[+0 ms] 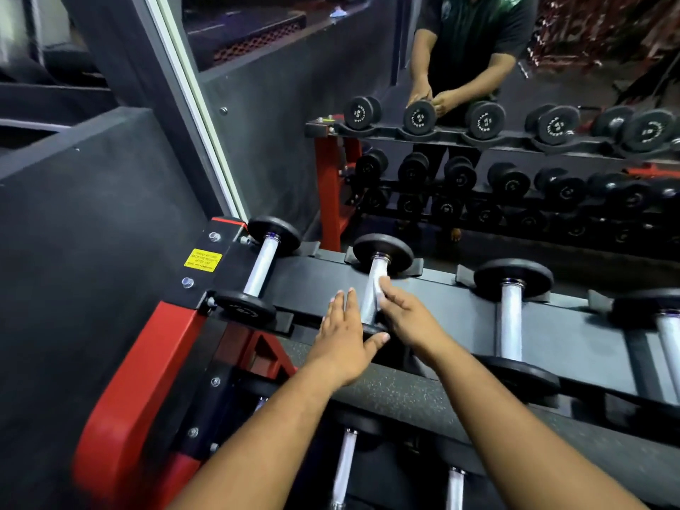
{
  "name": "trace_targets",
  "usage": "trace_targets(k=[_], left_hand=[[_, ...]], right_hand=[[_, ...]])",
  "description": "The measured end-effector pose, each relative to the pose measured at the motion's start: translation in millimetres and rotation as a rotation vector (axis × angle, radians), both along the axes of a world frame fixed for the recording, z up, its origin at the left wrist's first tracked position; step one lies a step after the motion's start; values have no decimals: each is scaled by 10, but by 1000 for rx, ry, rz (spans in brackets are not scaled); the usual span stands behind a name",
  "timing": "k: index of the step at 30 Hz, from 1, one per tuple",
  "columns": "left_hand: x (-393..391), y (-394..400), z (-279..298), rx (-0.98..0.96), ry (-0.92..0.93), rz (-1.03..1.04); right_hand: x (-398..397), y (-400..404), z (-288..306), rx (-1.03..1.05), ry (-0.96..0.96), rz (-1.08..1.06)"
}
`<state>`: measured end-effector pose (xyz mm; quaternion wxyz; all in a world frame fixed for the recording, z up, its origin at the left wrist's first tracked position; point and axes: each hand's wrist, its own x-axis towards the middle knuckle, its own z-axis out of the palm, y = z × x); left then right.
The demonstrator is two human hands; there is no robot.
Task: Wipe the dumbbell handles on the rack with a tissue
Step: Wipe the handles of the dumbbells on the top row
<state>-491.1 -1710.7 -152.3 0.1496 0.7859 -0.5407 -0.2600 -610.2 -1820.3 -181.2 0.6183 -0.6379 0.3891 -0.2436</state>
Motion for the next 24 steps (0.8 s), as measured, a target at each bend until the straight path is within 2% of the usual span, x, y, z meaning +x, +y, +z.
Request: trace_targets(k=[4,8,12,15,18,21,24], left_hand=[[7,13,25,3,6,1],[9,10,-7,1,11,3],[-6,14,11,-2,5,2],[-26,20,45,-5,0,12],[-28,16,65,6,-10,7],[-16,21,36,1,-2,0],[-3,19,8,-2,4,4]], right_hand=[[222,-163,67,18,-34,-93],[-50,215,3,41,4,-28],[24,131,41,84,-48,-48],[288,-121,163,341,-261,-219],[337,-165,310,574,-338,-254],[210,-65,282,504,-263,-189],[237,-44,313,519,-316,-252]])
